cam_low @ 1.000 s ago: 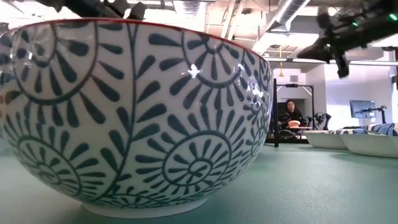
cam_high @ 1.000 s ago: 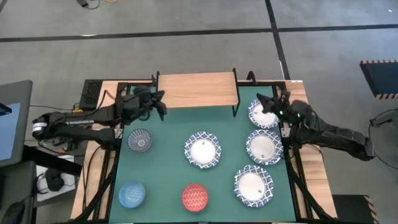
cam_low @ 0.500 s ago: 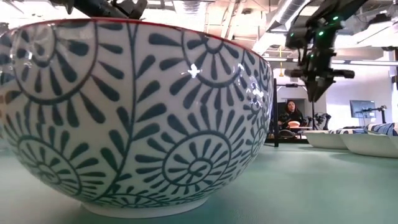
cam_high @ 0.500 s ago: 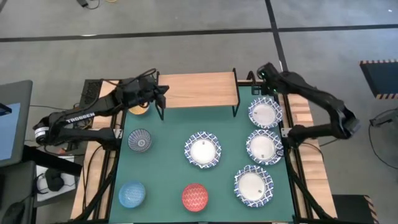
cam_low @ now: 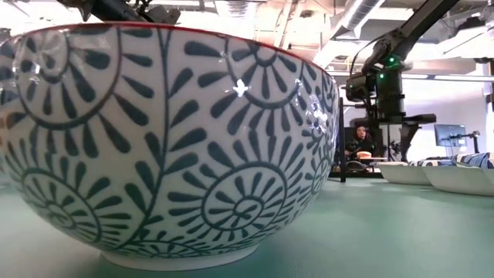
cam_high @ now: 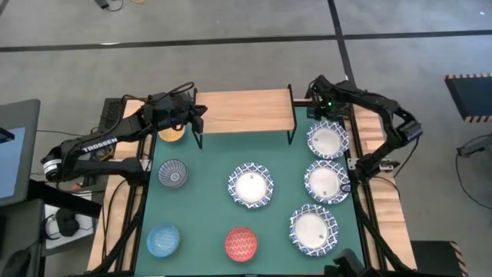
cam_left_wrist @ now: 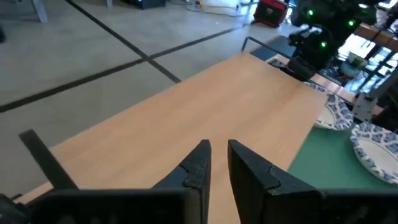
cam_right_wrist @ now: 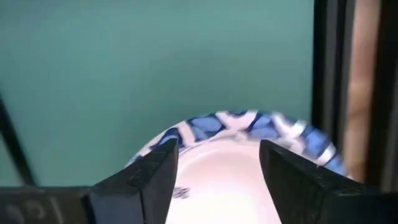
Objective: Place and stack bowls onto a shelf
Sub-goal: Put the top white bowl on the shelf
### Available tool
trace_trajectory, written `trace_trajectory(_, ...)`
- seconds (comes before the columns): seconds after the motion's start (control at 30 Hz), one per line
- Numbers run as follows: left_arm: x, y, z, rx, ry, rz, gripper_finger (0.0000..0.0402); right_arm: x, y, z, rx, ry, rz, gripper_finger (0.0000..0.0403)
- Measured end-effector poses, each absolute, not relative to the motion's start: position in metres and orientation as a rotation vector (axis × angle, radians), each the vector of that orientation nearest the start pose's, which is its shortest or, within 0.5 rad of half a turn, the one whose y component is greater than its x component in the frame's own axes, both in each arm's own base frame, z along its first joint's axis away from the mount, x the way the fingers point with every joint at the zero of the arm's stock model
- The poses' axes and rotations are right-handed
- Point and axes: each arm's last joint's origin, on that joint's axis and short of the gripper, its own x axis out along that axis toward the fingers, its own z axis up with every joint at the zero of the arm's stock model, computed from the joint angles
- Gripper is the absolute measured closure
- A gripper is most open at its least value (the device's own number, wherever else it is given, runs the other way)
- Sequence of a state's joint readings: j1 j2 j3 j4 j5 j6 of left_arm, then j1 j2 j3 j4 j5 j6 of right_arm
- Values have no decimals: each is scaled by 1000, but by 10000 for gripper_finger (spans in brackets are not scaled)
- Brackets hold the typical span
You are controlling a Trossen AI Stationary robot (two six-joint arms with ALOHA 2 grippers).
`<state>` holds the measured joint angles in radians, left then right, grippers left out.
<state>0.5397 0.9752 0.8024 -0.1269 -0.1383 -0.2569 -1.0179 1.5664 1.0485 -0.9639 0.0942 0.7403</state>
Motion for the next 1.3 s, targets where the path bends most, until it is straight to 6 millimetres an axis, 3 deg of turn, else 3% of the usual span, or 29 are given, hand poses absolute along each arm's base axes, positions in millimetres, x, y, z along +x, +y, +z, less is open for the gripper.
trace_trajectory(0.13, 181, 116, 308, -303, 242, 727, 343, 143, -231, 192, 1400, 989, -1462, 143)
trace_trajectory(0.33, 178, 118, 304, -235, 308, 753, 331, 152, -237, 179, 1501, 904, -1545, 143)
trace_trajectory(0.83, 175, 119, 300, -218, 361, 755, 330, 178, -231, 169, 1532, 822, -1574, 164)
trace_trajectory(0.97, 175, 119, 299, -217, 381, 755, 330, 179, -229, 169, 1510, 838, -1579, 203)
trace_trajectory(1.3, 175, 118, 299, -275, 361, 741, 330, 183, -221, 176, 1383, 937, -1481, 374)
